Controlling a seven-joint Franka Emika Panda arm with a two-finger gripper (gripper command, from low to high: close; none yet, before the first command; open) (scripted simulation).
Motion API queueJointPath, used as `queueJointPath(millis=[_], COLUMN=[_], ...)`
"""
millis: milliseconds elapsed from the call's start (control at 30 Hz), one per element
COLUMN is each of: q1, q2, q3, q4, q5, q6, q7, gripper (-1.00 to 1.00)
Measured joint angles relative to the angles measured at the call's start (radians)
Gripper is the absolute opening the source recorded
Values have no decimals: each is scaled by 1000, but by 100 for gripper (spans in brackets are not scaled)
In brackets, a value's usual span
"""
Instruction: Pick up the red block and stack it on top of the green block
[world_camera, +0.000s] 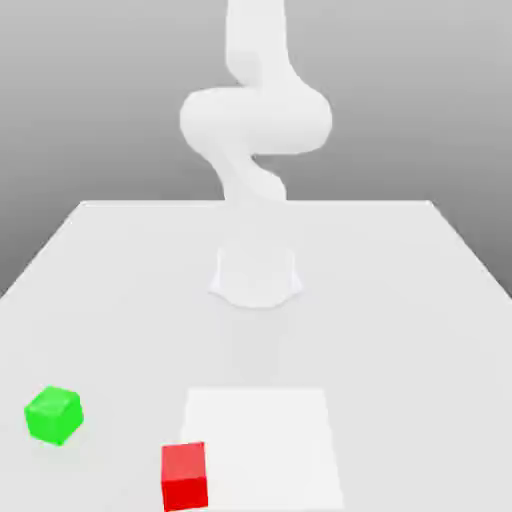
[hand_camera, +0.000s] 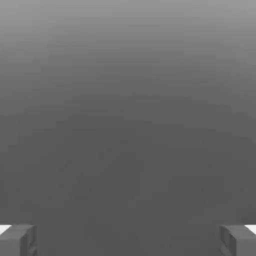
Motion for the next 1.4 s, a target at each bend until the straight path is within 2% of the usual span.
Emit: queueJointPath(millis=[567,833,1000,1033,1233,1400], q1=[45,15,-25,-30,-33,-4], q2=[623,906,1087,1106,1115,978], q3=[-138,-154,-108,-101,-97,-139], q4=[-95,-139,-119,-116,-115,-138], q5=[101,87,140,146,149,94], q6=[225,336,473,488,495,382], q7=[-268,-349,-397,-403,-404,-364], gripper=[0,0,0,-100,-100,-100])
